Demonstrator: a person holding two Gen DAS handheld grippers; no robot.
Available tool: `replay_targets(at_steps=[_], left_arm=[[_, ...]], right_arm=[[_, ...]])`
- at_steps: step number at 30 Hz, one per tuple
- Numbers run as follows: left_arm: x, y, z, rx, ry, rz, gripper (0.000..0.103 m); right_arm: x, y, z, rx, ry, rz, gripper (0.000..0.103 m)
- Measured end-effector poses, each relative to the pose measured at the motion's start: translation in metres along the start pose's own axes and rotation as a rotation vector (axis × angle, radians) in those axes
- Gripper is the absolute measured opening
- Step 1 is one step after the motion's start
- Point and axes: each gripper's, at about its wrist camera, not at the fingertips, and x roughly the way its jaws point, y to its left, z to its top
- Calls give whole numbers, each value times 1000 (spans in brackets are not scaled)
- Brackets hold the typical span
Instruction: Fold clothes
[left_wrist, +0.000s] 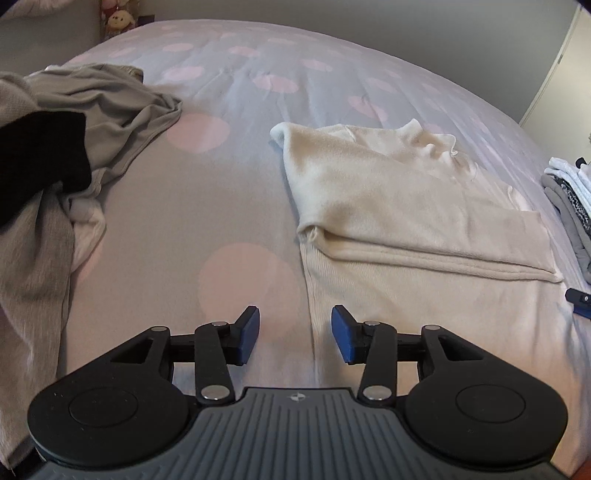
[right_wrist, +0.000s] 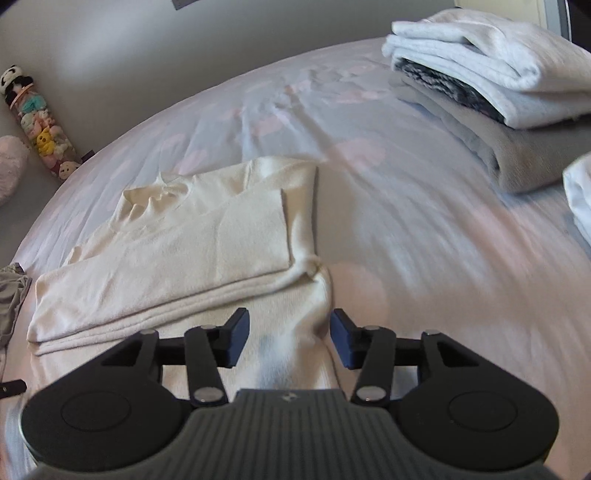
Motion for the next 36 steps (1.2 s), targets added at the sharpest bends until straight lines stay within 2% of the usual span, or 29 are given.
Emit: replay_targets(at_steps=[3,8,11,17,20,21,22,23,24,29,32,36], left_arm=[[-12,-4,-12,-7,25,-2,44],[-21,-8,-35,-29,97,2,44],[-25,-11,-45,-28,113,22,44],[-25,-32,-64,9,142,55,44],[-27,-39,-73,10,121,57,39],[-27,-40,-74,14,116,51,33],[-27,-39,-73,11,113,40,25],[-28,-36,-72,-3,108,26,18],[-29,-33,-71,-18,103,10,7],[-38,-24,-66,-69,35,-36,5],[-51,-22,-60,-71,-67,-47,5],[-65,-28,-51,-20,-210,-21,5]], right_arm=[[-12,-8,-9,48,44,-34,52],[-28,-20,-27,140,119,-13,50],[-36,-23,-35,168,156,-4,46],[-33,-15,-39,112,230,-9,42],[-32,-9,-40,72,247,-10,25],[-32,-7,-40,63,250,-4,17],[-32,-6,-41,57,250,9,13],[-32,-5,-41,55,247,21,10],[-34,-5,-41,55,236,28,10],[-50,-5,-38,67,122,73,9],[-61,-6,-34,79,31,88,9],[-67,-4,-28,73,-75,91,9]])
